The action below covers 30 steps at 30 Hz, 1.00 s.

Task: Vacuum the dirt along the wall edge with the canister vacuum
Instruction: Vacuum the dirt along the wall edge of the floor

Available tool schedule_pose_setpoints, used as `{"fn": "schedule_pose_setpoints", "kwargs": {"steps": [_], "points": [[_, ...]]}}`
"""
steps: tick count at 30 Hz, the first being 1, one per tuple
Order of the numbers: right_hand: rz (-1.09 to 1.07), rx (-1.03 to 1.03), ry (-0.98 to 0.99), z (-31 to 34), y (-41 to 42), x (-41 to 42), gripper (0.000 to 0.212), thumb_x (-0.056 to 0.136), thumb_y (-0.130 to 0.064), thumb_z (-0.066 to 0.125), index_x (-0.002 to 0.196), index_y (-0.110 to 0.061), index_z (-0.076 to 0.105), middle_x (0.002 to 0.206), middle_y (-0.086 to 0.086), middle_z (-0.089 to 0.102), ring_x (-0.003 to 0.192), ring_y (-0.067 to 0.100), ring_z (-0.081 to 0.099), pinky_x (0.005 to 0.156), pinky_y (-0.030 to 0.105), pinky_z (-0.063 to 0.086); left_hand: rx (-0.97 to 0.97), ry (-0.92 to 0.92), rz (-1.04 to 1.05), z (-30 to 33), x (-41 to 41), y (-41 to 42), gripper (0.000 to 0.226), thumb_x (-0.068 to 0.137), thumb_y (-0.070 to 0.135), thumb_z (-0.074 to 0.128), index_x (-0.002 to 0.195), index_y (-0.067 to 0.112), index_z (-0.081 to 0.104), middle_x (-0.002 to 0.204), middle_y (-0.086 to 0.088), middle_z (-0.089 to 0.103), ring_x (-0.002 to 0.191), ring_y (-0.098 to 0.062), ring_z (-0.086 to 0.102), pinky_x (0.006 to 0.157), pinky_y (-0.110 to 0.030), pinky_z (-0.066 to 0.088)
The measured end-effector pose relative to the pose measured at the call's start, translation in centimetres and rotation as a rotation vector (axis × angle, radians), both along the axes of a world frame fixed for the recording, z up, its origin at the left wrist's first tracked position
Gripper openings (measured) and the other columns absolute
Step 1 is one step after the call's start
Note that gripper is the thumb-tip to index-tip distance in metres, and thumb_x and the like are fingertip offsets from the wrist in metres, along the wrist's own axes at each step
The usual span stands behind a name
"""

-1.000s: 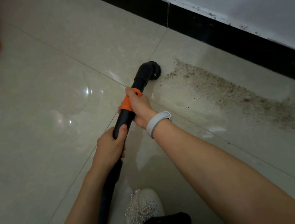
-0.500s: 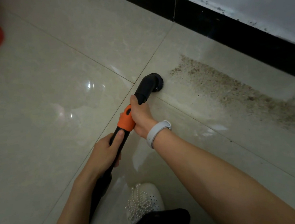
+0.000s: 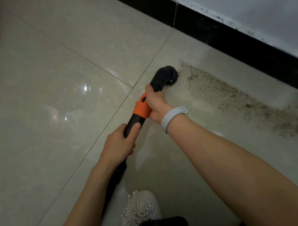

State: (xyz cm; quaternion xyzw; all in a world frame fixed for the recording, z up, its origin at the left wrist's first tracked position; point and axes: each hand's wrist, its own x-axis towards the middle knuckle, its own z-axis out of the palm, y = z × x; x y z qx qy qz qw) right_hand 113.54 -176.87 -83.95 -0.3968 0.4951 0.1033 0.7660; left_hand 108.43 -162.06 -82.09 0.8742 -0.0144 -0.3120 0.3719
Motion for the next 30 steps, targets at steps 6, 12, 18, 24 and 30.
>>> {"fn": "schedule_pose_setpoints", "kwargs": {"steps": [6, 12, 18, 24, 30], "points": [[0.014, -0.063, 0.007, 0.7, -3.0, 2.0, 0.026, 0.099, -0.033, 0.045, 0.104, -0.008, 0.041, 0.079, 0.009, 0.053, 0.063, 0.021, 0.059, 0.075, 0.042, 0.056, 0.025, -0.072, -0.022, -0.6, -0.2, -1.5, 0.034, 0.085, 0.062, 0.043, 0.085, 0.029, 0.052, 0.066, 0.002, 0.065, 0.052, -0.004, 0.061, 0.055, -0.027, 0.049], [-0.025, -0.098, 0.011, 1.0, -6.0, 2.5, 0.025, 0.099, -0.032, 0.045, 0.095, -0.007, 0.043, 0.074, 0.009, 0.052, 0.061, 0.021, 0.057, 0.073, 0.039, 0.054, -0.03, -0.064, -0.088, -0.5, 0.9, -4.4, 0.035, 0.086, 0.061, 0.043, 0.085, 0.027, 0.051, 0.065, 0.001, 0.063, 0.049, -0.008, 0.06, 0.056, -0.031, 0.052], [-0.015, -0.009, 0.001, 1.6, -6.0, 2.1, 0.028, 0.097, -0.032, 0.05, 0.107, -0.007, 0.042, 0.075, 0.01, 0.053, 0.06, 0.022, 0.058, 0.06, 0.038, 0.054, -0.071, -0.052, -0.063, -0.3, 0.9, -4.5, 0.038, 0.086, 0.06, 0.042, 0.081, 0.023, 0.052, 0.06, -0.002, 0.063, 0.043, -0.007, 0.058, 0.043, -0.017, 0.043], [-0.146, 0.096, -0.044, 1.0, -5.6, 0.1, 0.028, 0.094, -0.034, 0.055, 0.091, -0.008, 0.046, 0.069, 0.01, 0.054, 0.053, 0.022, 0.057, 0.054, 0.035, 0.054, -0.075, -0.043, -0.094, -0.3, -0.2, -4.1, 0.037, 0.091, 0.055, 0.043, 0.082, 0.021, 0.054, 0.055, -0.003, 0.061, 0.043, -0.01, 0.058, 0.043, -0.019, 0.044], [-0.219, 0.079, -0.049, 0.8, -5.9, -1.5, 0.028, 0.094, -0.035, 0.055, 0.089, -0.009, 0.045, 0.071, 0.008, 0.054, 0.052, 0.02, 0.058, 0.053, 0.034, 0.054, -0.082, -0.027, -0.145, -0.1, -0.6, -4.8, 0.037, 0.094, 0.048, 0.044, 0.083, 0.015, 0.055, 0.054, -0.005, 0.061, 0.043, -0.012, 0.058, 0.044, -0.019, 0.046]]}}
